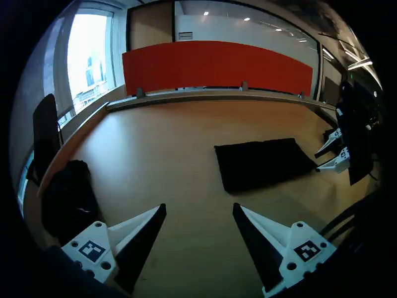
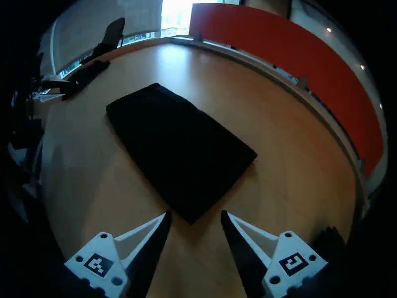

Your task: Fold towel

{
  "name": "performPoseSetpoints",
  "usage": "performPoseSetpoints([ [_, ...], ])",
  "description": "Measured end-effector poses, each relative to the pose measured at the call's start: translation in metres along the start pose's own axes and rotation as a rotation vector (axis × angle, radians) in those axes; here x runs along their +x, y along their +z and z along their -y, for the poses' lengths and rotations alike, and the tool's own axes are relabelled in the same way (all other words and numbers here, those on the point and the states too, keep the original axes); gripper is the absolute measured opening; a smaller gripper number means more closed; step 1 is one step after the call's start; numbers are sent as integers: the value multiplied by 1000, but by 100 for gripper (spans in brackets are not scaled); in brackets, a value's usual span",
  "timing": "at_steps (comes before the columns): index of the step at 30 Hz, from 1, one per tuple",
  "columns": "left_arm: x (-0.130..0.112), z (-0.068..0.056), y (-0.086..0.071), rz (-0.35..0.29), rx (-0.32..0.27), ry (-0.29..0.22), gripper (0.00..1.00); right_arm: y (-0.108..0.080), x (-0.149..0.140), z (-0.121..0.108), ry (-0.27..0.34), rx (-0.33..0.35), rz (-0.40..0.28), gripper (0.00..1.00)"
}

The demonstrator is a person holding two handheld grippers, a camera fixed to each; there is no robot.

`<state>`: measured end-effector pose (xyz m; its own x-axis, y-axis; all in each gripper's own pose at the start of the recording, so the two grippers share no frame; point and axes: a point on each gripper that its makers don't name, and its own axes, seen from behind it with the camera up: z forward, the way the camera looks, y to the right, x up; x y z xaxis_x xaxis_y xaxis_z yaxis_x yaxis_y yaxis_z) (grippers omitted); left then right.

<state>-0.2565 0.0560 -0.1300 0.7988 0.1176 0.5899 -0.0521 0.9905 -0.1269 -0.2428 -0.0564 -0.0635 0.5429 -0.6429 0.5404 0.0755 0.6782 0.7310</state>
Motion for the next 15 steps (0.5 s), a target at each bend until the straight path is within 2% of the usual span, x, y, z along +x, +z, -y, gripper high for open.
performPoseSetpoints([
  [6,-9,2,-9,9,8,-11,100,4,-2,3,-9,23,16,60],
  [11,-15,4,-16,12,14,-14,100,5,-4,3,-9,36,31,42],
  [15,-18,5,-20,16,17,-14,100,5,-6,3,-7,42,35,32],
])
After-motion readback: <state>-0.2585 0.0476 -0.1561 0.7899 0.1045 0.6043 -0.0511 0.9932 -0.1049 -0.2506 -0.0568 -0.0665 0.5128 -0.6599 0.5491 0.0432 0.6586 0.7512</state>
